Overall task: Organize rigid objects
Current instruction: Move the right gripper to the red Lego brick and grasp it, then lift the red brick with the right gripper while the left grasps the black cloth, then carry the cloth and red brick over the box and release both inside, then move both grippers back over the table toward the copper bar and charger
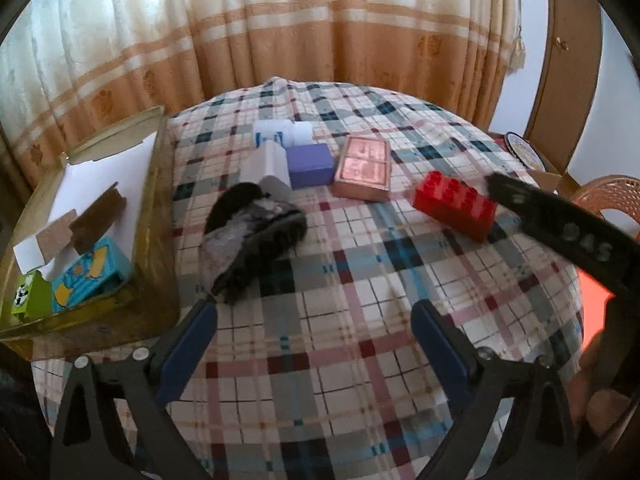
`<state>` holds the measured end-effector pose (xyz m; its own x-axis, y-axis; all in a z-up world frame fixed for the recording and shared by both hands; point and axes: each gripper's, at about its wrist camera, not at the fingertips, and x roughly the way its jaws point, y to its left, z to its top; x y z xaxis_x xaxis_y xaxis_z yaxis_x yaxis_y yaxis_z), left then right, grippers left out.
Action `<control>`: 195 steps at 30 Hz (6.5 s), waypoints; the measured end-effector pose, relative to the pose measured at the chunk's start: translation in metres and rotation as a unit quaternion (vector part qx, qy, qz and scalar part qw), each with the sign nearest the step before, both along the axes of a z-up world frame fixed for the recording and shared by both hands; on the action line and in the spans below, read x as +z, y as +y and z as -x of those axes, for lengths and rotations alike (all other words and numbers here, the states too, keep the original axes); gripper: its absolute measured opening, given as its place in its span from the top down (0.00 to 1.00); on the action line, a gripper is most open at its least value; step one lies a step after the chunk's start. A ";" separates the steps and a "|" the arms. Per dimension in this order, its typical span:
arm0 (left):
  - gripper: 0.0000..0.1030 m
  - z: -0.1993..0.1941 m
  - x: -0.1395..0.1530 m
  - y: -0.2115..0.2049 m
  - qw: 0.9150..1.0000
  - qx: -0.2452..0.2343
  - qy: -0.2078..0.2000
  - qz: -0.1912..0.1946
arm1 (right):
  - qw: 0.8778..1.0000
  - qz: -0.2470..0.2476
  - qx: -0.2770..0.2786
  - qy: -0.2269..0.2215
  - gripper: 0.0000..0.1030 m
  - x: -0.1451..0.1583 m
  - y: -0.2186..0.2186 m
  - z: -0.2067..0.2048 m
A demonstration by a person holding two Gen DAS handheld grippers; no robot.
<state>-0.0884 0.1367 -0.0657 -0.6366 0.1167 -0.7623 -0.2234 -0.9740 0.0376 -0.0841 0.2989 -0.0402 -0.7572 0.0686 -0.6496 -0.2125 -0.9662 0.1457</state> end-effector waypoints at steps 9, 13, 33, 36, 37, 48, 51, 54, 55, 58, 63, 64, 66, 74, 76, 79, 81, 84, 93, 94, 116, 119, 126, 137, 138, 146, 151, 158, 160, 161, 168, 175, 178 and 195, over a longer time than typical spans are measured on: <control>0.05 0.006 -0.008 -0.015 0.998 0.024 -0.035 -0.035 | 0.992 -0.043 0.081 -0.083 0.27 -0.016 -0.023 0.044; 0.04 0.003 -0.009 -0.025 0.996 0.033 -0.040 -0.069 | 0.989 -0.051 0.098 -0.098 0.28 -0.019 -0.028 0.049; 0.01 -0.004 -0.002 -0.019 0.999 0.015 -0.007 -0.050 | 0.994 0.020 0.108 -0.023 0.67 -0.008 -0.015 0.026; 0.01 -0.006 0.010 -0.012 0.999 -0.004 0.039 0.003 | 0.995 0.039 0.089 -0.015 0.67 -0.008 -0.006 0.024; 0.01 -0.005 0.014 -0.011 0.998 -0.005 0.052 0.016 | 0.995 0.049 0.082 -0.015 0.67 -0.008 -0.002 0.024; 0.12 0.046 0.009 -0.006 0.999 -0.009 0.014 0.049 | 0.995 0.055 0.078 -0.021 0.67 -0.010 0.002 0.026; 0.18 0.052 0.001 -0.002 0.998 -0.013 -0.003 0.059 | 0.995 0.055 0.079 -0.022 0.67 -0.011 0.002 0.026; 0.19 0.056 -0.003 0.003 0.997 -0.016 -0.006 0.075 | 0.995 0.056 0.078 -0.022 0.67 -0.011 0.002 0.026; 0.19 0.058 -0.004 0.004 0.997 -0.018 -0.008 0.074 | 0.995 0.056 0.076 -0.022 0.67 -0.011 0.002 0.026; 0.19 0.061 -0.004 0.006 0.997 -0.021 -0.014 0.068 | 0.995 0.055 0.075 -0.024 0.67 -0.013 0.003 0.027; 0.19 0.065 -0.003 0.009 0.998 -0.014 -0.017 0.064 | 0.996 0.054 0.073 -0.025 0.67 -0.013 0.002 0.026; 0.20 0.065 -0.004 0.009 0.998 -0.015 -0.016 0.064 | 0.996 0.054 0.073 -0.025 0.67 -0.013 0.003 0.026; 0.29 0.062 -0.003 0.010 0.997 -0.017 -0.010 0.070 | 0.996 0.053 0.072 -0.025 0.67 -0.013 0.002 0.026; 0.38 0.057 0.001 0.004 0.998 -0.020 -0.004 0.058 | 0.996 0.051 0.066 -0.027 0.67 -0.013 0.003 0.025; 0.38 0.053 0.001 0.009 0.997 -0.025 0.002 0.069 | 0.996 0.050 0.065 -0.027 0.67 -0.012 0.003 0.025; 0.38 0.044 0.001 0.022 0.995 -0.040 0.016 0.091 | 0.996 0.051 0.065 -0.027 0.67 -0.013 0.003 0.025; 0.38 0.037 0.002 0.032 0.993 -0.049 0.031 0.107 | 0.996 0.052 0.065 -0.027 0.67 -0.013 0.003 0.025; 0.38 0.026 0.008 0.041 0.990 -0.053 0.056 0.122 | 0.996 0.052 0.065 -0.027 0.67 -0.013 0.003 0.026; 0.38 0.016 0.022 0.029 0.994 -0.062 0.060 0.060 | 0.997 0.048 0.054 -0.031 0.67 -0.012 0.004 0.025; 0.38 0.016 0.025 0.024 0.996 -0.064 0.056 0.038 | 0.997 0.047 0.051 -0.032 0.67 -0.012 0.004 0.025; 0.38 0.012 0.078 -0.121 0.990 0.021 0.082 -0.112 | 0.998 0.019 0.054 0.013 0.67 0.027 -0.064 0.007; 0.38 0.016 0.080 -0.139 0.989 0.045 0.086 -0.107 | 0.996 0.016 0.084 0.027 0.67 0.040 -0.091 0.008; 0.38 0.025 0.079 -0.173 0.988 0.100 0.088 -0.080 | 0.988 0.012 0.144 0.050 0.67 0.060 -0.150 0.017; 0.38 0.039 0.069 -0.204 0.985 0.143 0.071 -0.067 | 0.980 -0.003 0.187 0.062 0.67 0.072 -0.211 0.047; 0.38 0.040 0.068 -0.204 0.985 0.143 0.071 -0.064 | 0.980 -0.005 0.190 0.063 0.67 0.072 -0.215 0.051; 0.38 0.056 0.058 -0.215 0.984 0.160 0.054 -0.051 | 0.979 -0.012 0.201 0.039 0.67 0.063 -0.239 0.082; 0.38 0.063 0.052 -0.217 0.984 0.162 0.046 -0.050 | 0.978 -0.008 0.207 0.021 0.67 0.058 -0.244 0.099; 0.38 0.072 0.044 -0.218 0.984 0.165 0.036 -0.049 | 0.975 0.005 0.221 -0.017 0.67 0.044 -0.252 0.121; 0.38 0.072 0.043 -0.218 0.984 0.166 0.037 -0.045 | 0.973 0.013 0.228 -0.029 0.67 0.040 -0.255 0.127; 0.38 0.073 0.043 -0.218 0.984 0.166 0.036 -0.043 | 0.973 0.015 0.230 -0.032 0.67 0.038 -0.256 0.128; 0.38 0.075 0.043 -0.214 0.985 0.166 0.041 -0.025 | 0.965 0.055 0.252 -0.042 0.58 0.035 -0.258 0.131; 0.01 0.063 0.054 -0.207 0.984 0.165 0.069 -0.020 | 0.969 0.081 0.233 0.010 0.33 0.056 -0.239 0.110; 0.01 0.059 0.060 -0.197 0.985 0.155 0.081 -0.008 | 0.974 0.076 0.211 0.042 0.33 0.065 -0.226 0.094; 0.01 0.036 0.054 -0.141 0.987 0.130 0.091 0.003 | 0.993 0.007 0.060 0.100 0.32 0.053 -0.140 0.040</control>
